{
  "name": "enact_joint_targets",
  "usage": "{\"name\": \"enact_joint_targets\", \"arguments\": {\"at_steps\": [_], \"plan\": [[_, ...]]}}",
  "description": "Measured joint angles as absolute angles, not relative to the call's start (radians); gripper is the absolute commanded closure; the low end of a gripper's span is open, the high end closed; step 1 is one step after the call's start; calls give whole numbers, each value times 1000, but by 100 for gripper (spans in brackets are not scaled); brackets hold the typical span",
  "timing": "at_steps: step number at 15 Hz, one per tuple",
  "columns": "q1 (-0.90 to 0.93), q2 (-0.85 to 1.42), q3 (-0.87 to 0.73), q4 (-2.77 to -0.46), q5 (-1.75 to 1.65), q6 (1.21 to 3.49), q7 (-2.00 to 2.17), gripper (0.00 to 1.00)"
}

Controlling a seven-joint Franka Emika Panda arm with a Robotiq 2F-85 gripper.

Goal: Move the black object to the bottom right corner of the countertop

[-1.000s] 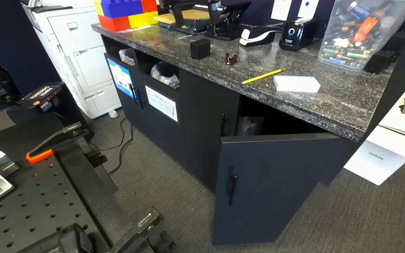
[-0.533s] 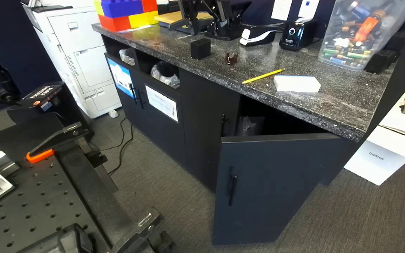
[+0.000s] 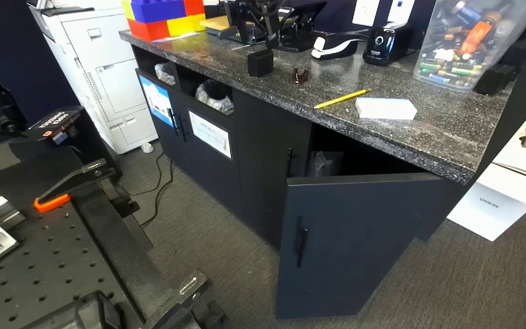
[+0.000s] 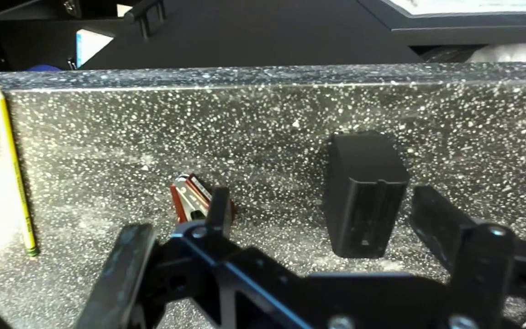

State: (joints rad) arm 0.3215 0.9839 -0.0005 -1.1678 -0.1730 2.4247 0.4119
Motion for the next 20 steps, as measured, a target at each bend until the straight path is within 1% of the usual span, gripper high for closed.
{"name": "enact_joint_targets", "arguments": {"at_steps": [11, 12, 13, 14, 17, 20], "plan": [[341, 1323, 20, -695, -164, 2254, 430, 0], [344, 1350, 22, -659, -164, 2245, 430, 25], [347, 1372, 23, -629, -164, 2237, 430, 26], [350, 1390, 22, -607, -163, 2235, 430, 33], [365, 1430, 7, -553, -163, 2235, 428, 58], [383, 1459, -17, -494, -165, 2225, 424, 80]]}}
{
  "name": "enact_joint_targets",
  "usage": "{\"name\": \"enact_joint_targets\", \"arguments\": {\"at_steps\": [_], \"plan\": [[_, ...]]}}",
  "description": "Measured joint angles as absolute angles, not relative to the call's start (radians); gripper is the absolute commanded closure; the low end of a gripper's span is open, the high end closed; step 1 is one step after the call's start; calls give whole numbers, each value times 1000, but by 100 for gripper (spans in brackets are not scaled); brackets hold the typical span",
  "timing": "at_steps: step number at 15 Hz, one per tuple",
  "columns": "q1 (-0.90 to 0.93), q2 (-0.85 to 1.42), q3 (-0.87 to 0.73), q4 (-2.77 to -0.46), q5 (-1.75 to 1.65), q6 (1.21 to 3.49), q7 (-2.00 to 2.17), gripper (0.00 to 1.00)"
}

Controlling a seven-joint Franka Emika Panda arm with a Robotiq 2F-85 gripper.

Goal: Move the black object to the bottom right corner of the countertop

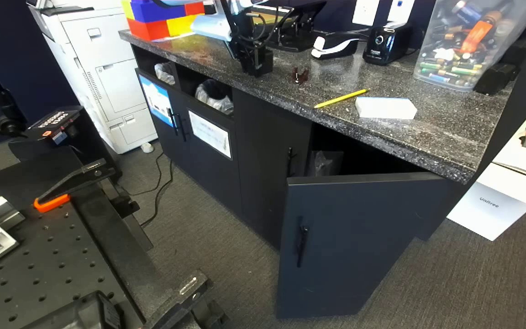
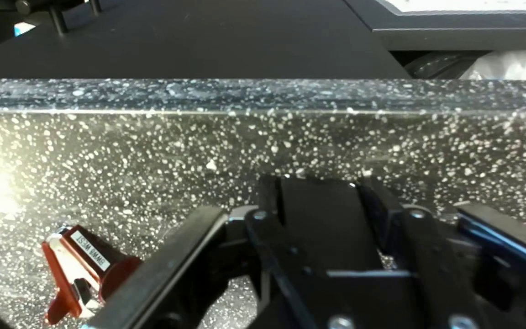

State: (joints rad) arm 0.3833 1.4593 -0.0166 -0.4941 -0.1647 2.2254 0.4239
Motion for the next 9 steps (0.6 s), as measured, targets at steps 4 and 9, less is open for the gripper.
{"name": "enact_joint_targets", "arguments": {"at_steps": [4, 9], "plan": [[405, 1482, -63, -451, -170, 2201, 410, 80], [425, 1474, -106, -452, -175, 2202, 384, 80]]}}
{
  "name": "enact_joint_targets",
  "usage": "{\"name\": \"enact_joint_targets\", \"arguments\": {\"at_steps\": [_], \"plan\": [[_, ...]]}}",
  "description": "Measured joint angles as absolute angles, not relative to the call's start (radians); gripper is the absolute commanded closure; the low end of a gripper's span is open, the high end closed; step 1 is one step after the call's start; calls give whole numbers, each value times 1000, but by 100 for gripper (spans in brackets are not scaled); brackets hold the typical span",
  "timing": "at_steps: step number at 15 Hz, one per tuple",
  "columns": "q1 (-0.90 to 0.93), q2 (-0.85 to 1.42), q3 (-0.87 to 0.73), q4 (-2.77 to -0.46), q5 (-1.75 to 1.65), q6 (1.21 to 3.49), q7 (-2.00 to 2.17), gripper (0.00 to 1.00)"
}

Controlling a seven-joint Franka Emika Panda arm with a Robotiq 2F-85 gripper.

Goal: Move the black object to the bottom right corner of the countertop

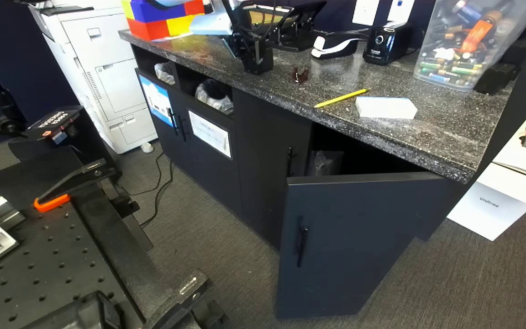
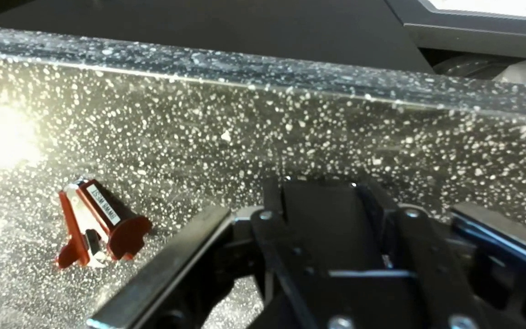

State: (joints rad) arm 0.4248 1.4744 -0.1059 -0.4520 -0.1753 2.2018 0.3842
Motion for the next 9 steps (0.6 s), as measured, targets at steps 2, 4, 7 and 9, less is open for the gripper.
{"name": "enact_joint_targets", "arguments": {"at_steps": [2, 4, 7, 9], "plan": [[426, 1457, -118, -449, -176, 2208, 382, 80], [415, 1429, -126, -444, -176, 2209, 382, 80], [367, 1377, -141, -441, -175, 2193, 392, 80], [316, 1349, -157, -441, -175, 2167, 399, 80]]}}
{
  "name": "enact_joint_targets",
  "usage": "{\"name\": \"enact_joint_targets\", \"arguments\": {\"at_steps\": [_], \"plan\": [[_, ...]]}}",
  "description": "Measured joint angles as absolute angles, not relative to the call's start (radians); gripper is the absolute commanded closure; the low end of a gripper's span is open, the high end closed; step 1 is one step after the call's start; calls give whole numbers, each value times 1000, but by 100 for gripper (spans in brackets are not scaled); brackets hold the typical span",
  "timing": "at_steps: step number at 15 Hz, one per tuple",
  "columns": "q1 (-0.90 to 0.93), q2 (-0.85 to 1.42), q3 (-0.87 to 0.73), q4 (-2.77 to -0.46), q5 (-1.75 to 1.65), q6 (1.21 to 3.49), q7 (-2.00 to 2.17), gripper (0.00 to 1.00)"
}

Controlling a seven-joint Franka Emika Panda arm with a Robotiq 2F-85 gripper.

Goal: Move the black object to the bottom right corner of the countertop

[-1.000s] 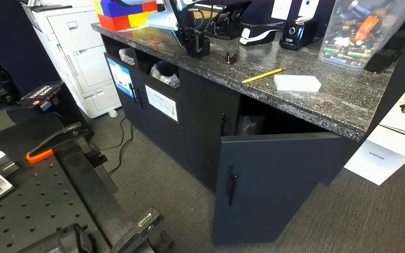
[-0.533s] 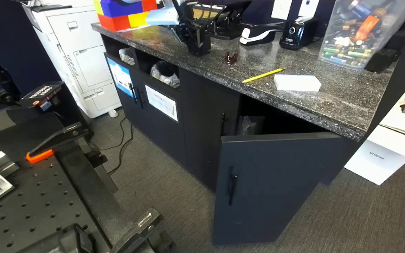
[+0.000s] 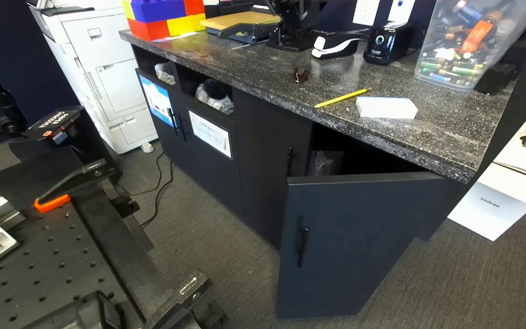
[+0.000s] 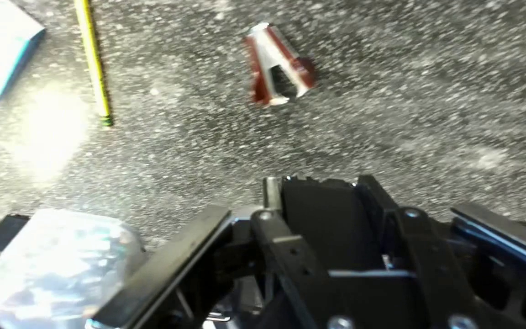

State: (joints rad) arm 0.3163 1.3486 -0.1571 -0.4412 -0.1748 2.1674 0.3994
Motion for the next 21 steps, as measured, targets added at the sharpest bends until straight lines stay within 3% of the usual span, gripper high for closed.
{"name": "enact_joint_targets", "arguments": {"at_steps": [13, 21], "plan": [[-129, 1306, -189, -458, -155, 2099, 260, 80], [-171, 1396, -121, -457, -110, 2100, 201, 80]]}}
